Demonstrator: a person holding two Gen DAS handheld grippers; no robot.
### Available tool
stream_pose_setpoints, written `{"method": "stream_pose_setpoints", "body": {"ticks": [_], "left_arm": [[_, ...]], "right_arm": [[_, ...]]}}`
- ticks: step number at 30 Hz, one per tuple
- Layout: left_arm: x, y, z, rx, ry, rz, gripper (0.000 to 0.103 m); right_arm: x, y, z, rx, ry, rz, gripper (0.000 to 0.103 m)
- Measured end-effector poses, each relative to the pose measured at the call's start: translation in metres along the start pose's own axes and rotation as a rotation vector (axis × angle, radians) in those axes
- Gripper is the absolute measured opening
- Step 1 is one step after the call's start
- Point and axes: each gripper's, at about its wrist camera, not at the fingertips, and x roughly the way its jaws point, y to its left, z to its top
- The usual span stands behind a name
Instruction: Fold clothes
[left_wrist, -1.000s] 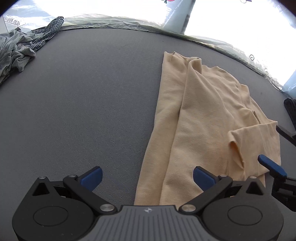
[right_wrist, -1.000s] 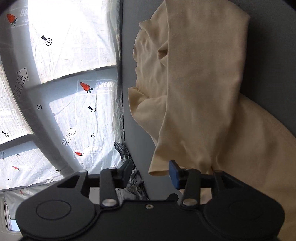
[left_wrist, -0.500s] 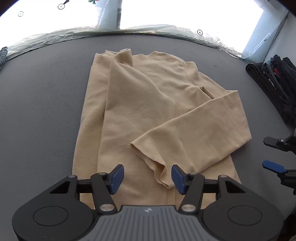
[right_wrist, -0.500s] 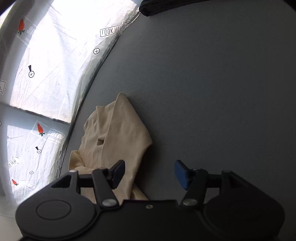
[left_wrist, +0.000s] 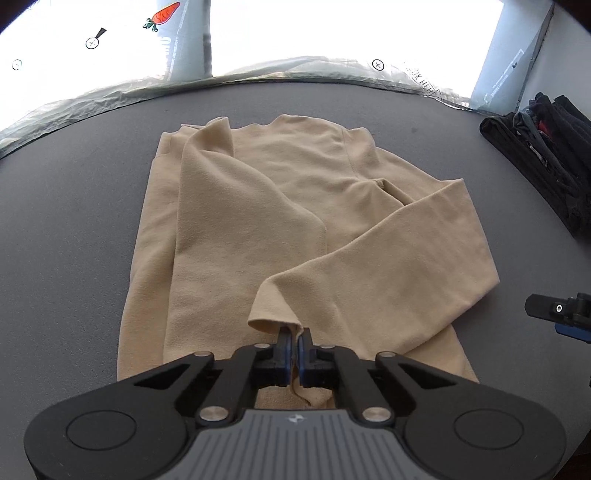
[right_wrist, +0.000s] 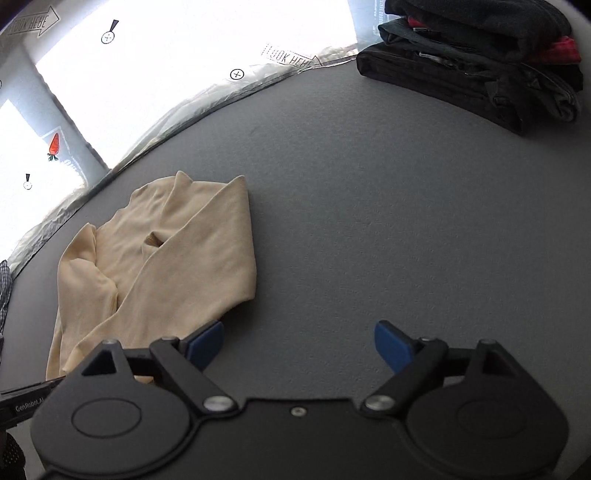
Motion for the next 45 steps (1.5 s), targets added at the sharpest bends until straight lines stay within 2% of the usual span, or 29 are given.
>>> {"method": "stream_pose_setpoints", "body": {"ticks": [5,16,27,31,37,40,42,45], "left_arm": [[-0.033,0.02,0.027,-0.059,-0.117,0.006,0.004],[-0.109,0.109,0.109,-0.205,-0.371,0.0,0.004],[-0.165,0.206,0.131,-0.33,-0.514,0.022,0.004],[-0.171,0.24,0.13,-0.382,-0.532,0.043,0.003],[-0.158,0.296,0.123,-0.47,-0.513,0.065,0.003],[-0.152,0.314,0.118,-0.475,-0.508,0.108,0.003],[-0.142,0.327,0.113,-0.497,-0.48,0.129,0.003],[-0.117,0.343,0.097,-0.545,-0.392,0.182,0.004]], "right_arm": [[0.001,0.012,-0.006,-0.012,0.007,-0.008,0.094],[-0.006,0.058,-0.031,-0.073,0.001,-0.075,0.099],[-0.012,0.11,-0.06,-0.084,-0.034,-0.172,0.1],[-0.016,0.13,-0.073,-0.104,-0.049,-0.195,0.1],[-0.022,0.152,-0.084,-0.143,-0.078,-0.231,0.1],[-0.025,0.158,-0.089,-0.17,-0.084,-0.252,0.1],[-0.026,0.161,-0.092,-0.189,-0.08,-0.266,0.1],[-0.026,0.163,-0.096,-0.214,-0.066,-0.276,0.1]]}}
